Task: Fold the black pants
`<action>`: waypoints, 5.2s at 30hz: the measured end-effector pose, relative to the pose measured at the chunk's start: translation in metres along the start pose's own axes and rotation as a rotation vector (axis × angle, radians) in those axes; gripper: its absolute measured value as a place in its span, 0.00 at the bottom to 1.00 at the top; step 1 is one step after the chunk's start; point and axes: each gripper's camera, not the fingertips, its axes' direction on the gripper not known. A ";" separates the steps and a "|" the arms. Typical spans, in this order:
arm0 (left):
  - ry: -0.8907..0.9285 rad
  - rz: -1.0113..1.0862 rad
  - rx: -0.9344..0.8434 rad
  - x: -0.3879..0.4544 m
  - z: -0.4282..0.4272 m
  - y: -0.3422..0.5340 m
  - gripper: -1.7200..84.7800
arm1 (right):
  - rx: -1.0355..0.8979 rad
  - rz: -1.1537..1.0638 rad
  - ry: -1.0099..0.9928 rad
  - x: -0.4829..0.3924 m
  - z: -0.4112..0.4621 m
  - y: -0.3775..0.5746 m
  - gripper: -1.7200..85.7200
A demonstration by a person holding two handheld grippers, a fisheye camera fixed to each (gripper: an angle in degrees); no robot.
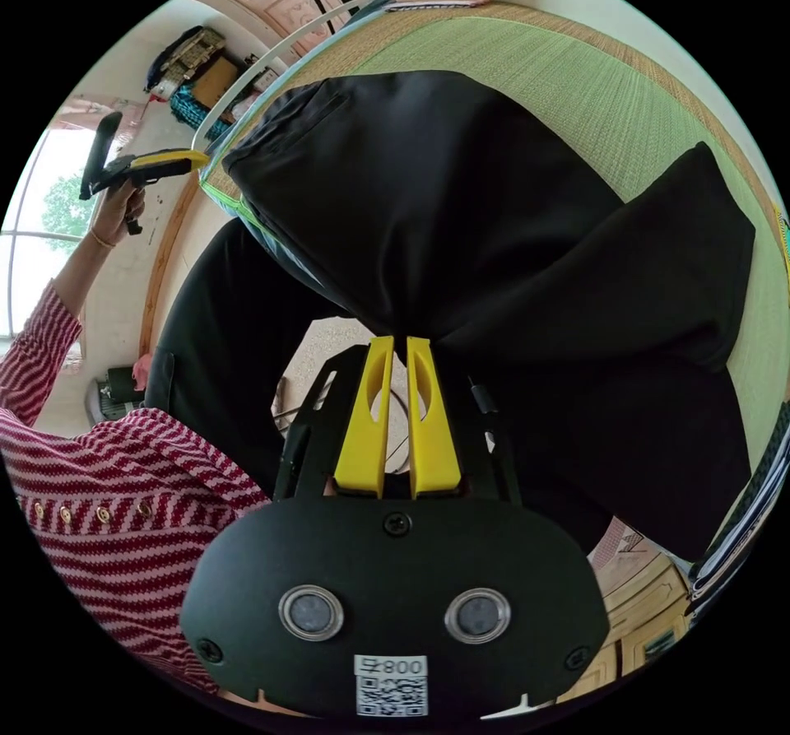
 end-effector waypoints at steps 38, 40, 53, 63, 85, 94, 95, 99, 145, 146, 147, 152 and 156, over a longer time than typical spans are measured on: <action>0.241 0.183 -0.071 0.081 0.181 -0.210 0.02 | 0.248 0.532 -0.009 0.199 -0.067 0.068 0.03; 0.183 0.166 -0.135 0.081 0.202 -0.223 0.02 | 0.225 0.623 0.046 0.223 -0.060 0.084 0.02; 0.196 0.083 -0.101 0.065 0.215 -0.289 0.02 | 0.266 0.726 0.024 0.293 -0.057 0.069 0.03; 0.487 0.137 -0.031 0.083 0.217 -0.363 0.09 | 0.320 0.468 0.023 0.246 -0.093 -0.044 0.11; 0.644 0.299 -0.082 0.130 0.223 -0.449 0.06 | 0.090 0.324 0.216 0.250 -0.100 -0.173 0.04; 0.555 0.453 -0.191 0.182 0.232 -0.453 0.06 | 0.309 0.360 0.209 0.240 -0.173 0.013 0.03; 0.552 0.455 -0.201 0.185 0.235 -0.453 0.06 | 0.326 0.386 0.213 0.241 -0.170 0.039 0.03; 0.521 0.456 -0.260 0.199 0.244 -0.457 0.07 | 0.365 0.512 0.154 0.265 -0.140 0.115 0.03; 0.840 0.336 -0.087 0.320 0.217 -0.607 0.03 | 0.828 0.373 0.000 0.283 -0.139 0.308 0.15; 0.843 0.343 -0.088 0.325 0.217 -0.608 0.03 | 0.803 0.331 0.034 0.278 -0.141 0.295 0.15; 0.851 0.357 -0.090 0.335 0.219 -0.612 0.03 | 0.766 0.309 0.061 0.277 -0.138 0.281 0.15; 0.814 0.429 -0.098 0.367 0.220 -0.623 0.04 | 0.717 0.341 0.102 0.288 -0.133 0.271 0.09; 0.858 0.396 0.028 0.353 0.211 -0.636 0.05 | 0.776 0.400 0.070 0.311 -0.139 0.309 0.06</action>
